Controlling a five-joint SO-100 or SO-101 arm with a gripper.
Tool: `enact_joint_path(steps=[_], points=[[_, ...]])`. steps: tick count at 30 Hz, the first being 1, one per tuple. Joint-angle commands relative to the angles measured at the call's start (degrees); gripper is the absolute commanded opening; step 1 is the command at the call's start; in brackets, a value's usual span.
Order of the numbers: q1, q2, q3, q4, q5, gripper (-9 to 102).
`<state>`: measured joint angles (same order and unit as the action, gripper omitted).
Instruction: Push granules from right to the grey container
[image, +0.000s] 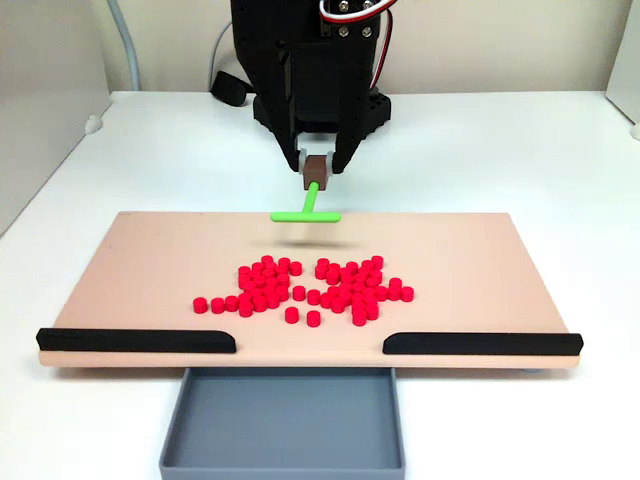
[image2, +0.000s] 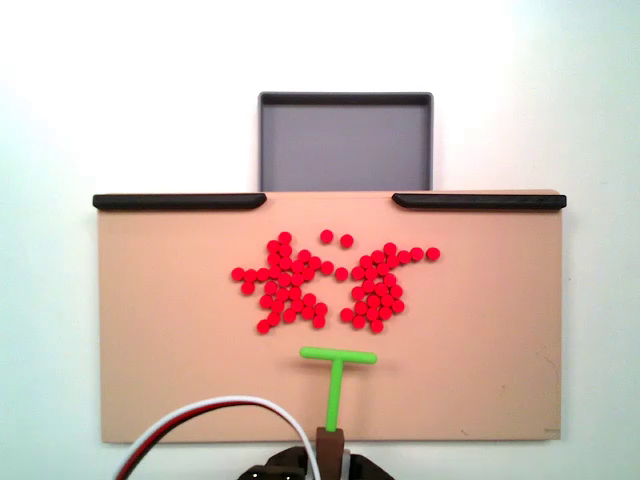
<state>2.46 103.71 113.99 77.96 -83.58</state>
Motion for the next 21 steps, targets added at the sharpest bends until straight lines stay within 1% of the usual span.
enact_joint_path(steps=[1,6,21], points=[[1.0,2.6,-2.4,-0.3,0.4,0],[2.3,2.8,-2.2,-0.3,-1.0,0],[2.1,3.4,-2.3,-0.3,-3.8,0]])
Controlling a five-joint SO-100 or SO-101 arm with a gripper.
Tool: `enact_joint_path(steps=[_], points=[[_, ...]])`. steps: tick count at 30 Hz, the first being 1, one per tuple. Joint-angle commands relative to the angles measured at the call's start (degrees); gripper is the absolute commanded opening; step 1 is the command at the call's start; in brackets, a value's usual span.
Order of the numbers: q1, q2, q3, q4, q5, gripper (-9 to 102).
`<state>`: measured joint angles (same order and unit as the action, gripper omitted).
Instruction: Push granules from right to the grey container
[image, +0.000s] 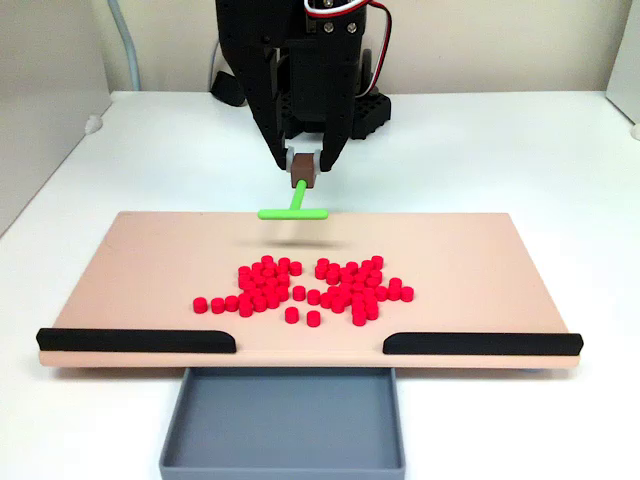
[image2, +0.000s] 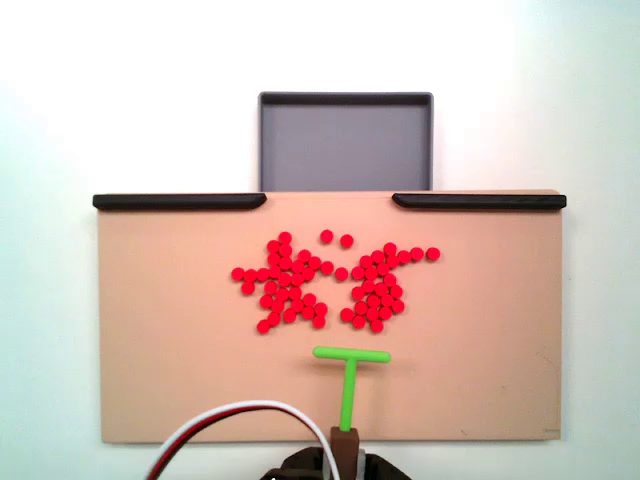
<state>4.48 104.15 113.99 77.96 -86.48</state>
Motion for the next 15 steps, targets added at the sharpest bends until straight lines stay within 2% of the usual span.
enact_joint_path(steps=[1,15], points=[[0.1,3.2,-2.3,-0.3,-1.0,0],[-1.1,5.3,-1.7,-0.3,0.5,0]])
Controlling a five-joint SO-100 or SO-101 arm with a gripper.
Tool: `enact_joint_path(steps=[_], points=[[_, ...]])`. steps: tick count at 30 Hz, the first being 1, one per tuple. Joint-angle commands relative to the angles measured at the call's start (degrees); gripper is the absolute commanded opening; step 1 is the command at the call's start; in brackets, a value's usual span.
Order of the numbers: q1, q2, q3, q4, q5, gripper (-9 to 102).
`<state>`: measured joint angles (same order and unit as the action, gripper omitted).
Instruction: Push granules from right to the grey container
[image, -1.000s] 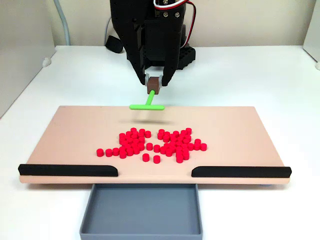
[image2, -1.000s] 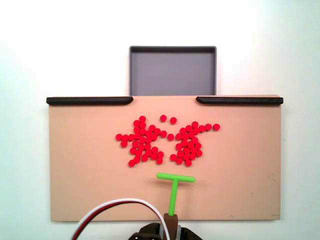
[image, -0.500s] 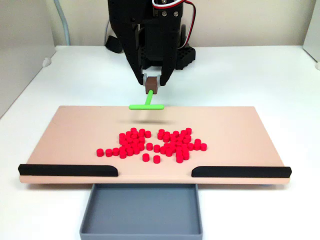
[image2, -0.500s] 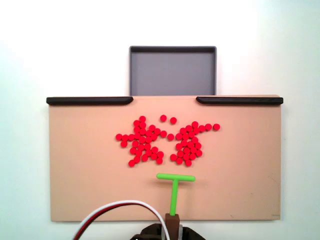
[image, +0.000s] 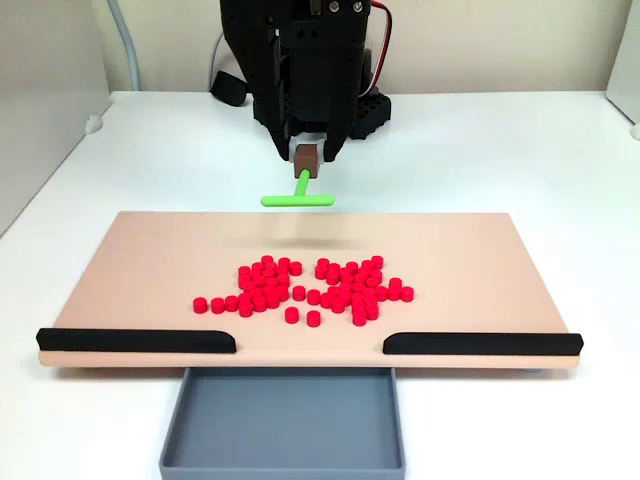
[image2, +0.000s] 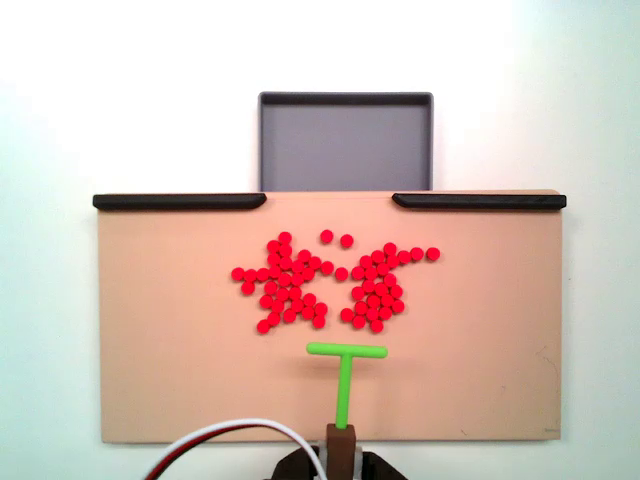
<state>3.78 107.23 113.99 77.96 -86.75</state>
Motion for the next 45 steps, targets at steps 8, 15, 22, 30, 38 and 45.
enact_joint_path(steps=[8,15,22,30,38,45], points=[[-0.4,2.5,-1.8,-0.3,0.9,0],[-0.1,2.6,-1.8,-0.3,0.4,0],[0.5,2.5,-2.2,-0.3,-2.3,0],[2.5,1.3,-2.3,-0.3,-10.3,0],[7.2,0.5,-2.4,-0.3,-27.9,0],[17.5,-0.2,-2.5,-0.2,-57.8,0]])
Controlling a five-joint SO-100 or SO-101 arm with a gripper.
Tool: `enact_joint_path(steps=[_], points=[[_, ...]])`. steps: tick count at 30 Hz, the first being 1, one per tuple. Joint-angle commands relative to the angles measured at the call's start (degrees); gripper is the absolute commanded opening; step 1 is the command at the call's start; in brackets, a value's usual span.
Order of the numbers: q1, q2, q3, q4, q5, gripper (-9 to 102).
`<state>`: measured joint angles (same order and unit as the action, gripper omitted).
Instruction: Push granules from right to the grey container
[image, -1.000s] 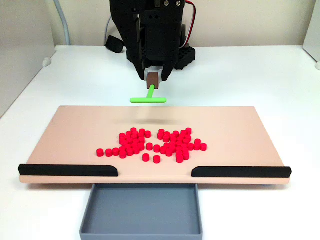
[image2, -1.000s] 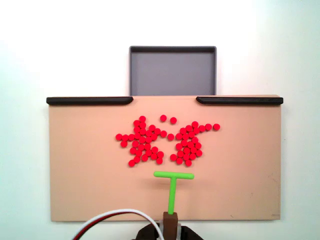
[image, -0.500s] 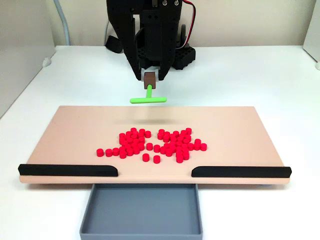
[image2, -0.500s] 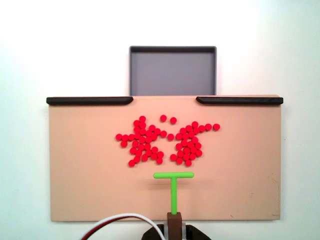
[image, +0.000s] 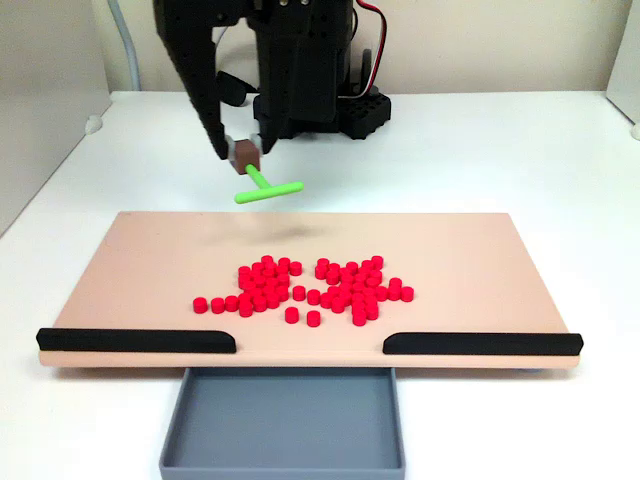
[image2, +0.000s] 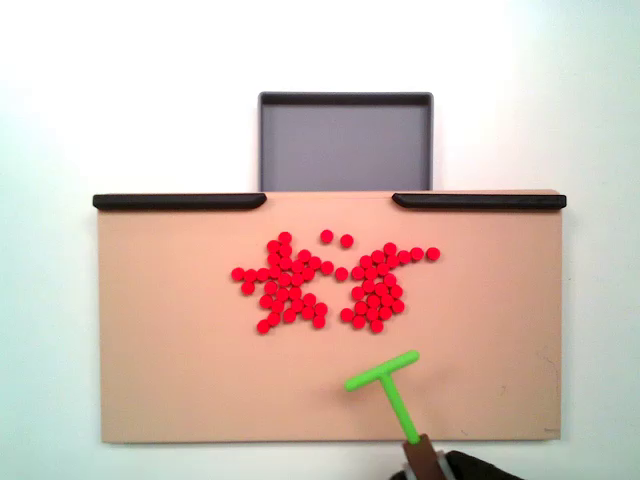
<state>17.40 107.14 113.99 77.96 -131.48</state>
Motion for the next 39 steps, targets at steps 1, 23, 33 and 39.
enact_joint_path(steps=[1,23,33,39], points=[[5.4,-0.6,-2.9,-0.3,-18.2,0],[7.0,-30.1,-33.8,0.4,-64.2,0],[10.5,-31.6,-36.0,0.4,-68.6,0],[10.4,-33.4,-37.4,0.9,-68.3,0]])
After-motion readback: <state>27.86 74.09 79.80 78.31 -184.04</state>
